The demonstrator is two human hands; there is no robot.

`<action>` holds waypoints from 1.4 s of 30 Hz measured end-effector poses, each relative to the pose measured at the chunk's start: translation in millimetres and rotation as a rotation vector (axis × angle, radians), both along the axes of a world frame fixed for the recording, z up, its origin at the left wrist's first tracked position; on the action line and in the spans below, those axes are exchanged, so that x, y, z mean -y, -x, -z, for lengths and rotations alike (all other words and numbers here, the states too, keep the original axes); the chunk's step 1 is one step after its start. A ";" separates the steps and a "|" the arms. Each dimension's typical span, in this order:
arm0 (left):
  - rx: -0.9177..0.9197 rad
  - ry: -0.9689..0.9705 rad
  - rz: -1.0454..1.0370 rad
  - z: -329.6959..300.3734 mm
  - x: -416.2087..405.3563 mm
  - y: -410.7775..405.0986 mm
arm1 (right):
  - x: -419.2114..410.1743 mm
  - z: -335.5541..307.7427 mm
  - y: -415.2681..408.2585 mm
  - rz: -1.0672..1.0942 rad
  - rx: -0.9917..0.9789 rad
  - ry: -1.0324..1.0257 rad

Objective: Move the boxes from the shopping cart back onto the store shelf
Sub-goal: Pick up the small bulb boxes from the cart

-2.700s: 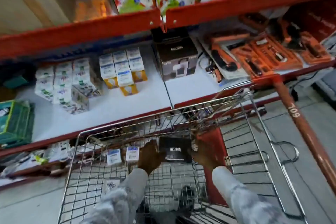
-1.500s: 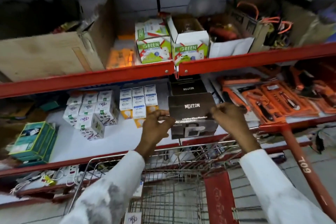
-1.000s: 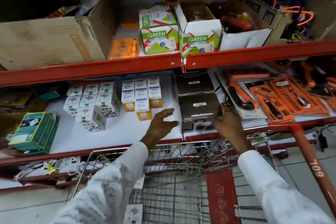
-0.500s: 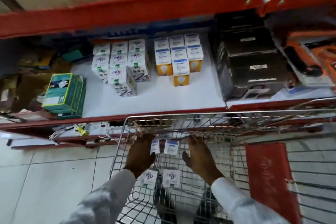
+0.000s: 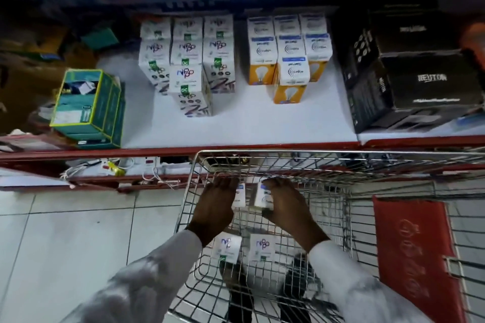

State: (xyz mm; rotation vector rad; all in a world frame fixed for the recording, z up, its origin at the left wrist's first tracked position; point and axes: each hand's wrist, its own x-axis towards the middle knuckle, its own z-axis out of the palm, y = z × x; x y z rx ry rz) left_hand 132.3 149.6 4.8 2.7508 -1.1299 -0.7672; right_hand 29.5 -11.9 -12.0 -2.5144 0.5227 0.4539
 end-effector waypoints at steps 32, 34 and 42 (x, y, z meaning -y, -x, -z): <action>0.214 0.391 -0.207 -108.4 164.3 -127.3 | 193.9 -162.8 -120.5 -0.060 0.188 0.396; 0.208 0.414 -0.191 -109.4 159.0 -125.4 | 193.9 -160.3 -119.0 -0.067 0.195 0.385; 0.335 0.467 -0.052 -127.0 78.8 -63.4 | 152.1 -162.6 -64.6 -0.025 0.387 0.465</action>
